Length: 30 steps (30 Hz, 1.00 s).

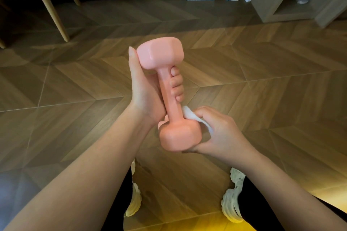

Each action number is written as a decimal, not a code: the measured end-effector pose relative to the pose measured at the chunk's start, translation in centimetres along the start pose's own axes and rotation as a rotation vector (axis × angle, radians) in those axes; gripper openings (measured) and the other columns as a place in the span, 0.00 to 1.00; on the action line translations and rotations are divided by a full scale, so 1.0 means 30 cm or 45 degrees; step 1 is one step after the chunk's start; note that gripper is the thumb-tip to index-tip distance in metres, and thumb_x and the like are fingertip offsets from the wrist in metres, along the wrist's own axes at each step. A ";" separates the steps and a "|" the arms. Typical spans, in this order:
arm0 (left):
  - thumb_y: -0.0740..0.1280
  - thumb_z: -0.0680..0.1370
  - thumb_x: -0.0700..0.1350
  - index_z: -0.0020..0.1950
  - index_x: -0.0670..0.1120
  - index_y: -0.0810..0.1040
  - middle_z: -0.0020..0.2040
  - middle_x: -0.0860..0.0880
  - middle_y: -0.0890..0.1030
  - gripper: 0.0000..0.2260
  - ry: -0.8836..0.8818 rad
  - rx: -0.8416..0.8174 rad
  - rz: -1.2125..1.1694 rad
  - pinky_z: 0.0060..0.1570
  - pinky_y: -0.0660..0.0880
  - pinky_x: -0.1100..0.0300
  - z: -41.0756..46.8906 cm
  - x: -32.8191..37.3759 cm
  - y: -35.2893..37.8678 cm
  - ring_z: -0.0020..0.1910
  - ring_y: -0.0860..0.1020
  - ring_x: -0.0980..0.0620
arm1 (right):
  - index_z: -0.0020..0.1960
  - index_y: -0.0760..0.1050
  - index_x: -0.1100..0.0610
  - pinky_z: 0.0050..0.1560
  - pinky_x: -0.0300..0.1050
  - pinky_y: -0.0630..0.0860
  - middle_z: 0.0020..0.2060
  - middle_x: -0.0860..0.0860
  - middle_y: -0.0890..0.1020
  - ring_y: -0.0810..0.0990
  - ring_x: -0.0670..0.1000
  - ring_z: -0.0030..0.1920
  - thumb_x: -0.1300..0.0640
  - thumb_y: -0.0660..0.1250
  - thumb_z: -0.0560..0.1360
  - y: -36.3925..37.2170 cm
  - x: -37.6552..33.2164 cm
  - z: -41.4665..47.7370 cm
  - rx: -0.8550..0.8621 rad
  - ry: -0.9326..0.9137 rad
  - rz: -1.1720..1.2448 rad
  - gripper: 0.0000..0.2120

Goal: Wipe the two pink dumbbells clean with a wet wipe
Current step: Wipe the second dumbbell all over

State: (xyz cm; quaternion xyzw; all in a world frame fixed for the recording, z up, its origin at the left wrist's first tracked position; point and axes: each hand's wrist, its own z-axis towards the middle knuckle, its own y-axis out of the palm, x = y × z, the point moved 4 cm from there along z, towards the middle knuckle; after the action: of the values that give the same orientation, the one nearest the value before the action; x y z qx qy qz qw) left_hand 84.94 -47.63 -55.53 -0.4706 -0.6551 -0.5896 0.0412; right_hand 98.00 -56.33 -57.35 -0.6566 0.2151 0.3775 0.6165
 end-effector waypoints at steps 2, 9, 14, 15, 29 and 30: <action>0.47 0.69 0.80 0.34 0.45 0.73 0.28 0.49 0.68 0.39 -0.003 0.042 0.125 0.30 0.66 0.58 0.005 -0.003 -0.011 0.26 0.65 0.50 | 0.56 0.75 0.48 0.47 0.30 0.69 0.47 0.38 0.78 0.76 0.38 0.50 0.52 0.79 0.65 0.022 0.001 0.016 -0.219 0.027 0.085 0.23; 0.57 0.63 0.79 0.44 0.43 0.76 0.33 0.47 0.73 0.38 -0.090 0.271 0.782 0.32 0.69 0.56 0.006 -0.075 -0.023 0.31 0.71 0.49 | 0.38 0.81 0.55 0.30 0.42 0.66 0.24 0.41 0.73 0.68 0.41 0.26 0.67 0.62 0.75 0.011 0.096 0.014 -0.281 0.375 0.053 0.14; 0.57 0.63 0.79 0.48 0.45 0.75 0.41 0.44 0.73 0.39 -0.196 0.354 0.893 0.42 0.70 0.53 0.009 -0.089 -0.028 0.35 0.71 0.49 | 0.34 0.77 0.52 0.34 0.36 0.71 0.27 0.41 0.77 0.74 0.40 0.30 0.68 0.60 0.76 0.021 0.087 0.004 0.001 0.669 0.501 0.17; 0.56 0.65 0.79 0.48 0.45 0.75 0.42 0.44 0.74 0.38 -0.203 0.366 0.923 0.41 0.71 0.53 0.012 -0.091 -0.028 0.35 0.72 0.49 | 0.38 0.79 0.51 0.37 0.33 0.72 0.29 0.41 0.80 0.77 0.39 0.32 0.67 0.61 0.75 0.040 0.063 0.005 -0.100 0.660 0.547 0.16; 0.57 0.65 0.79 0.53 0.45 0.77 0.39 0.44 0.73 0.40 -0.253 0.378 0.785 0.43 0.72 0.52 0.019 -0.095 -0.040 0.31 0.72 0.49 | 0.52 0.83 0.52 0.45 0.35 0.76 0.46 0.47 0.86 0.83 0.41 0.46 0.56 0.78 0.67 0.119 0.091 0.007 -0.188 0.879 0.932 0.14; 0.57 0.64 0.78 0.53 0.45 0.77 0.38 0.45 0.74 0.39 -0.261 0.384 0.774 0.42 0.72 0.53 0.018 -0.102 -0.033 0.31 0.72 0.50 | 0.52 0.83 0.52 0.50 0.41 0.78 0.46 0.47 0.87 0.84 0.44 0.49 0.53 0.80 0.65 0.129 0.090 0.006 -0.161 0.886 0.903 0.16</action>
State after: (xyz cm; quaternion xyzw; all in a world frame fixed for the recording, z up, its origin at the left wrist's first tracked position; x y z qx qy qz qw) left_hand 86.24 -48.80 -58.29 -0.6894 -0.5655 -0.3968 0.2179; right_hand 96.76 -56.23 -61.89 -0.6662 0.5948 0.3346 0.3007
